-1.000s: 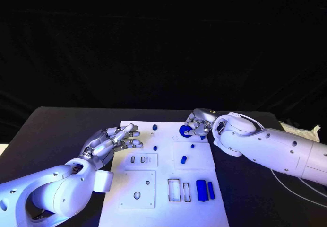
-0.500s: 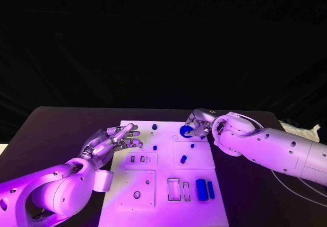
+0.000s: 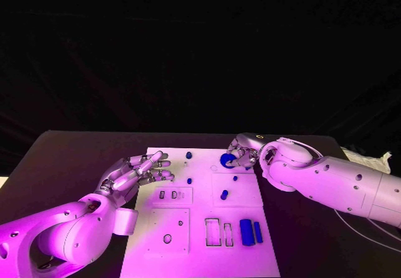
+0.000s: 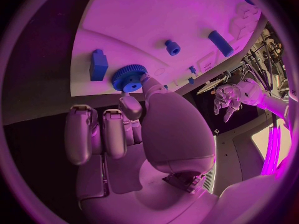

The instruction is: Assemble the parts on the task board

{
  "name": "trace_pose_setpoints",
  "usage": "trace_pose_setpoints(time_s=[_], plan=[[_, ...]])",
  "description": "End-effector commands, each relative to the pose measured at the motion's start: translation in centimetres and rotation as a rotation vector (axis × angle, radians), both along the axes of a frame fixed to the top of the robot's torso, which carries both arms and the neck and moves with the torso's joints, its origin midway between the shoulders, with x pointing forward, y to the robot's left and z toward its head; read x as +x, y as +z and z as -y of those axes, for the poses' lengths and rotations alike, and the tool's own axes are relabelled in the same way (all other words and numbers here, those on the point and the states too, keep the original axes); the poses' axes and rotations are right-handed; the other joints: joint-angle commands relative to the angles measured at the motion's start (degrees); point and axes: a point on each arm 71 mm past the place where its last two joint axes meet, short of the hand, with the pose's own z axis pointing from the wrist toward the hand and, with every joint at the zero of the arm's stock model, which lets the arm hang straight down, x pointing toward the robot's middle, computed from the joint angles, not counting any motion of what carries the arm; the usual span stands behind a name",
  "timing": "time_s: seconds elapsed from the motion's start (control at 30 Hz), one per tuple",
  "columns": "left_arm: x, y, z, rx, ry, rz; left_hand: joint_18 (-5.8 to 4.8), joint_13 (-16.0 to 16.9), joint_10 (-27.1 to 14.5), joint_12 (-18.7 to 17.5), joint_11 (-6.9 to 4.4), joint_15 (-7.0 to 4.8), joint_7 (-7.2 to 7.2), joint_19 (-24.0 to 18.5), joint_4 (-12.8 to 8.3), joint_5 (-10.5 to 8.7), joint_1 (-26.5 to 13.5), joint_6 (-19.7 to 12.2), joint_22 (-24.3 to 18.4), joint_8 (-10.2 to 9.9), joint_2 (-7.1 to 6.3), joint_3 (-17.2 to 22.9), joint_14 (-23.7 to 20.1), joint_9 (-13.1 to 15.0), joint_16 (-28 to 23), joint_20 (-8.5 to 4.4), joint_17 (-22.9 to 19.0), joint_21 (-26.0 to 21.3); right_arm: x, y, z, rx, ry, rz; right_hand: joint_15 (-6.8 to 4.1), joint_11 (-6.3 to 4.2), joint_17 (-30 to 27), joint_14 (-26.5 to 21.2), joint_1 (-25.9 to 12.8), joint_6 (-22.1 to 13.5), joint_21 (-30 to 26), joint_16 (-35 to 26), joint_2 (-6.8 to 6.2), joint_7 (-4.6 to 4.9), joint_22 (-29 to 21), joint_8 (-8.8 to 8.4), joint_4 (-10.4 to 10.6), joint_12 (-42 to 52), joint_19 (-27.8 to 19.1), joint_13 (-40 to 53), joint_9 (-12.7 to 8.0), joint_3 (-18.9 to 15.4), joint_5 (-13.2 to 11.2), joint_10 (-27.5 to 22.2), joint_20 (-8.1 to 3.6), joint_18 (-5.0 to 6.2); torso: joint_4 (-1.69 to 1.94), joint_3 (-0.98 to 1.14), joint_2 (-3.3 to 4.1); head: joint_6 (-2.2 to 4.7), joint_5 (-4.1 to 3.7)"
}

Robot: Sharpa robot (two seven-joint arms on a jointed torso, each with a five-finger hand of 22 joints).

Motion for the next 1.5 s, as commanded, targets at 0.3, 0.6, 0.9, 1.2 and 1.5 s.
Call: trace_pose_setpoints(time_s=[0.3,0.6,0.9,1.2,1.5], plan=[[0.0,0.1,0.1,-0.014,-0.018,0.008,0.7,-0.09,0.12,-0.29,0.16,0.14,0.16,0.31,-0.42,0.27,0.62,0.38,-0.06,-0.34,0.1,-0.02,0.21,-0.04,-0.08,0.0,0.07,-0.34,-0.2,-0.3,0.0,-0.032,0.006,0.01,0.06,-0.28,4.8,4.21,3.98,1.41,0.39,0.35,1.61,-0.27,0.43,0.91,-2.22,0.65,0.17,0.96,0.5,2.57,0.52,-0.06,-0.02,-0.43,0.04,-0.03,0.0,0.06,-0.15],[0.0,0.1,0.1,-0.014,-0.018,0.008,0.7,-0.11,0.18,-0.37,0.16,0.14,0.14,0.34,-0.53,0.27,0.68,0.44,-0.11,-0.41,0.17,0.02,0.22,-0.04,-0.17,0.0,0.19,-0.39,-0.5,-0.1,-0.6,-0.021,0.01,0.051,-0.46,-1.03,5.22,4.27,3.24,4.81,0.84,0.56,3.64,-1.22,1.34,2.73,-2.31,1.79,0.55,2.26,1.28,5.37,-0.97,0.99,-0.42,-0.59,0.07,-0.02,0.06,-0.04,-0.12],[0.0,0.1,0.1,-0.012,-0.019,0.004,0.7,-0.12,0.22,-0.43,0.14,0.13,0.14,0.37,-0.63,0.28,0.78,0.47,-0.14,-0.47,0.23,0.07,0.23,-0.04,-0.23,0.0,0.27,-0.42,-1.3,0.9,-2.8,0.022,0.042,0.119,-0.64,-1.2,5.37,4.3,2.88,5.07,1.18,0.64,3.64,-1.39,2.06,2.79,-2.41,2.33,0.86,2.79,1.33,5.87,-0.56,1.42,-0.6,-0.73,0.15,-0.05,0.0,0.26,0.18],[0.0,0.1,0.2,-0.012,-0.022,0.001,0.71,-0.13,0.24,-0.51,0.14,0.12,0.12,0.4,-0.76,0.29,0.9,0.48,-0.18,-0.54,0.31,0.15,0.24,-0.04,-0.29,-0.01,0.35,-0.46,-2.6,2.1,-7.2,0.043,0.13,0.188,-0.68,-1.22,5.43,4.31,2.69,5.07,1.21,0.67,3.52,-1.41,2.12,2.76,-2.43,2.34,0.89,2.84,1.32,5.98,-0.34,1.47,-0.65,-0.74,0.24,-0.11,0.04,0.46,0.77],[0.1,0.0,0.4,-0.014,-0.023,0.002,0.71,-0.14,0.25,-0.54,0.14,0.12,0.12,0.41,-0.8,0.3,0.94,0.5,-0.19,-0.57,0.38,0.2,0.24,-0.04,-0.32,-0.01,0.4,-0.48,-2.7,2.3,-10.8,0.043,0.185,0.19,-0.69,-1.23,5.47,4.32,2.63,5.05,1.27,0.69,3.52,-1.42,2.23,2.73,-2.44,2.34,0.94,2.85,1.32,6.06,-0.26,1.49,-0.67,-0.77,0.23,-0.1,0.11,0.47,1.04]])
